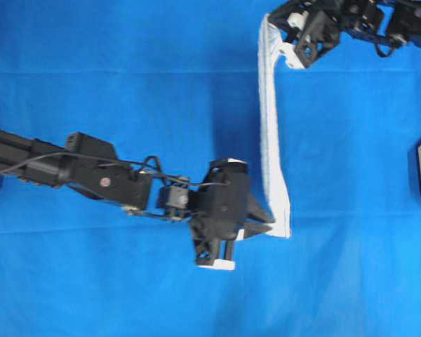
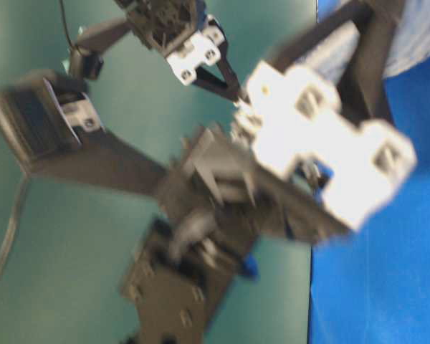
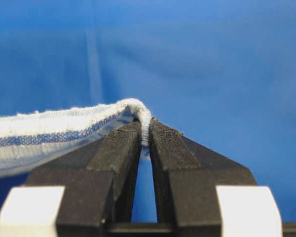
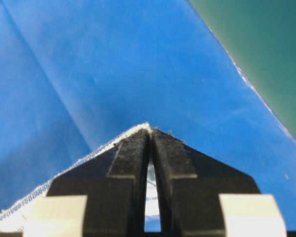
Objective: Fold the blue towel.
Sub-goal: 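Rotate the strip vertical and lay it down, left gripper near, right far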
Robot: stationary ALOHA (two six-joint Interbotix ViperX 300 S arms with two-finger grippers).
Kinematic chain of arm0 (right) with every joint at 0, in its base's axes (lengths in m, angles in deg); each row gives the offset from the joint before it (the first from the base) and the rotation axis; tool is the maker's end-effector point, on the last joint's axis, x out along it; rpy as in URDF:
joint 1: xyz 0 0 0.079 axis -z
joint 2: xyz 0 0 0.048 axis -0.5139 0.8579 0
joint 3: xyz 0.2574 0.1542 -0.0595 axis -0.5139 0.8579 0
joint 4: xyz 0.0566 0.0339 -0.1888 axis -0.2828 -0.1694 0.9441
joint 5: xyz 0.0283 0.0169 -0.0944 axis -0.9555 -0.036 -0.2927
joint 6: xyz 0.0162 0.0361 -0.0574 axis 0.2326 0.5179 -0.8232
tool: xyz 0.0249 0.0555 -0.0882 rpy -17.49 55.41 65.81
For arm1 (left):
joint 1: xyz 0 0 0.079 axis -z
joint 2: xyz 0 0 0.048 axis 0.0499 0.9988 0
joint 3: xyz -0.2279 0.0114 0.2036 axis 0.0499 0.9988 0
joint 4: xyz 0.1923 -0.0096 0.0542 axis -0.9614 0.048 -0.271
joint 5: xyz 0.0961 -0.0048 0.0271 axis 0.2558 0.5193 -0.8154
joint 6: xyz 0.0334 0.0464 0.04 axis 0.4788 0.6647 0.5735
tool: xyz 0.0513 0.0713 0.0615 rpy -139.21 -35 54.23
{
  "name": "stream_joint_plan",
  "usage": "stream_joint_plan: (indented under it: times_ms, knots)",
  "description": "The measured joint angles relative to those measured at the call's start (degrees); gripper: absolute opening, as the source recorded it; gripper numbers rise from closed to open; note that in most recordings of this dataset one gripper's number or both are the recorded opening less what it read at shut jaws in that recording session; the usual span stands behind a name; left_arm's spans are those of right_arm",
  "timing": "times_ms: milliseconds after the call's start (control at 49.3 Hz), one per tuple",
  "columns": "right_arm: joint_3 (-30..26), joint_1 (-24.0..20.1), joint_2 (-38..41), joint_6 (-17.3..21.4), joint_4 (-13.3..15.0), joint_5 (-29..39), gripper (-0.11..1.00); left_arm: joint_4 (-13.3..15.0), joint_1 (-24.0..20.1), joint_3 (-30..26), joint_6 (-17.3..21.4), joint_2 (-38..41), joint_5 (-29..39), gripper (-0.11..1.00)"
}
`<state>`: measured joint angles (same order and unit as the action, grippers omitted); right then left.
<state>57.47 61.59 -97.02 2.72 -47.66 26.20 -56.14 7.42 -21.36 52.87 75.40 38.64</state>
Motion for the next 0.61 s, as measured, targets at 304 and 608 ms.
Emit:
stream_joint_plan:
  times_ms: [304, 608]
  knots:
    - [-7.73, -2.29, 8.96, -0.09, 0.09, -0.44, 0.04, 0.26, 0.00, 12.13, -5.62, -5.54, -4.75, 0.04]
    - [-9.76, -3.34, 10.55, -0.18, 0.09, -0.35, 0.04, 0.26, 0.35, 15.38, -6.94, -7.12, -5.63, 0.04]
